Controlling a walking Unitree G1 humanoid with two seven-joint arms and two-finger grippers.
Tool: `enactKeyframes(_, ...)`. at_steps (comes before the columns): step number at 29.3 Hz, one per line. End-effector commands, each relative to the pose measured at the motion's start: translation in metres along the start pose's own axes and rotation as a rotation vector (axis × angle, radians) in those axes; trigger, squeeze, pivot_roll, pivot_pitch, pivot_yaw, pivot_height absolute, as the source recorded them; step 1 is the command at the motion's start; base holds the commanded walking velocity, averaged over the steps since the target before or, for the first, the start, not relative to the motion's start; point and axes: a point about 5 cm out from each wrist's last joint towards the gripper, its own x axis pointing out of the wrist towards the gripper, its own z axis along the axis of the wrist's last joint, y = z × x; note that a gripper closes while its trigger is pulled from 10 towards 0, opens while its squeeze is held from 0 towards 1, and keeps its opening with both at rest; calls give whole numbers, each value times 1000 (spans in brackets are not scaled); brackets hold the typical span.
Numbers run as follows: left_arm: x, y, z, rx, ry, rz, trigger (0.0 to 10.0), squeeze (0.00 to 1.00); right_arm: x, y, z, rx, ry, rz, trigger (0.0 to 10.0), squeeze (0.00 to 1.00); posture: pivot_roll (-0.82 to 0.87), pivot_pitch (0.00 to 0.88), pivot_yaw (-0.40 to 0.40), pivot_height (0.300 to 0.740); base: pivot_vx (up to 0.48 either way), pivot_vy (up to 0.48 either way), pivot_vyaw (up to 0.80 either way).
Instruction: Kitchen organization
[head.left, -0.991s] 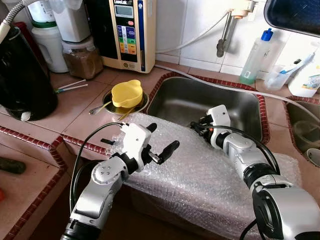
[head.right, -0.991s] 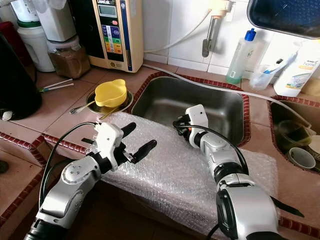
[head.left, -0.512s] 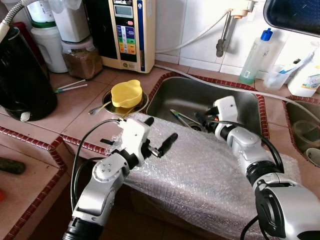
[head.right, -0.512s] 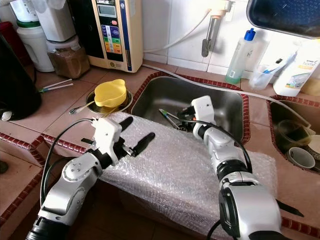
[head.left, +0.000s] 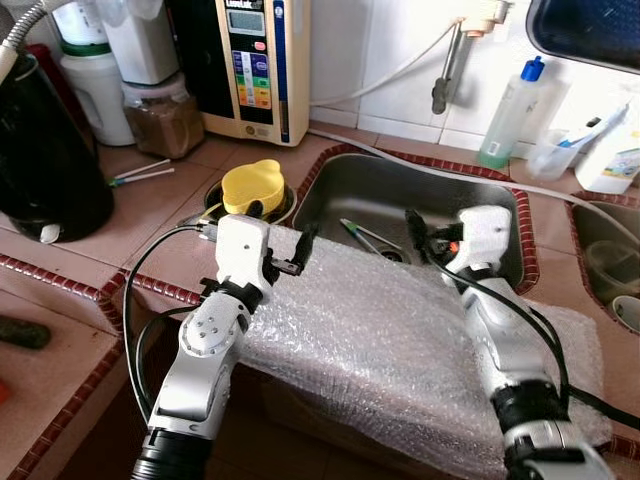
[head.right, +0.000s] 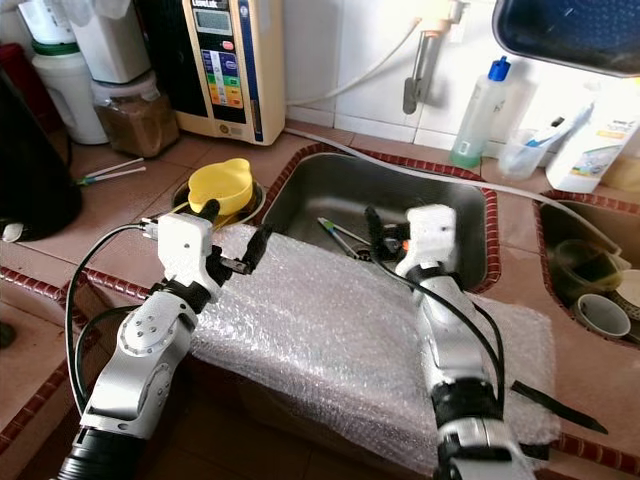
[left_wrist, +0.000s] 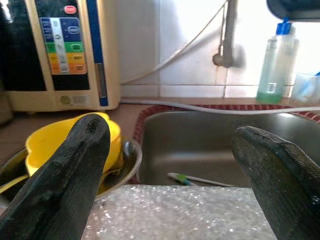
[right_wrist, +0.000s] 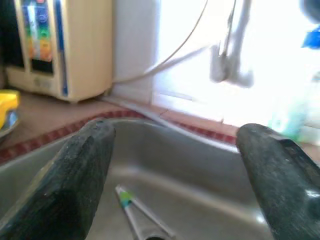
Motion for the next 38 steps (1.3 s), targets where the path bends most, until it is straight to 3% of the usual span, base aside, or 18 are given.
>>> enactKeyframes(1,3,-2,2,18,-13,9,10000,0,-3,-4,8,23,-20,-59,10000,871,6,0,11,740,0,0,0)
enactKeyframes(2,3,-2,2,18,-13,9,10000,0,-3,-4,8,23,-20,-59,10000,871,6,0,11,740,0,0,0)
enactKeyframes(3,4,-2,3,25,-22,29,10000,0,-7,-5,10,22,-24,-82,10000,231,1,0,10,740,0,0,0)
enactKeyframes(4,4,-1,4,25,-25,39,10000,0,-9,-5,12,20,-24,-88,10000,67,1,0,10,740,0,0,0)
enactKeyframes(5,5,0,4,19,-25,55,10000,0,-12,-4,13,30,-20,-94,10000,0,-3,0,10,740,0,0,0)
enactKeyframes(8,3,5,5,-24,-14,97,10000,0,-20,3,18,31,-7,-75,10000,0,-1,0,-7,740,0,0,0)
enactKeyframes(13,0,9,3,-6,-17,139,10000,0,-22,7,19,40,23,-55,10000,0,2,0,-22,740,0,0,-214)
enactKeyframes(25,-6,11,23,-36,-60,120,10000,0,-26,9,36,47,19,-32,10000,0,-13,0,-19,740,0,0,0)
enactKeyframes(38,-8,9,25,-56,-60,83,10000,0,-28,8,47,27,3,-15,10000,0,-15,0,-19,740,0,0,0)
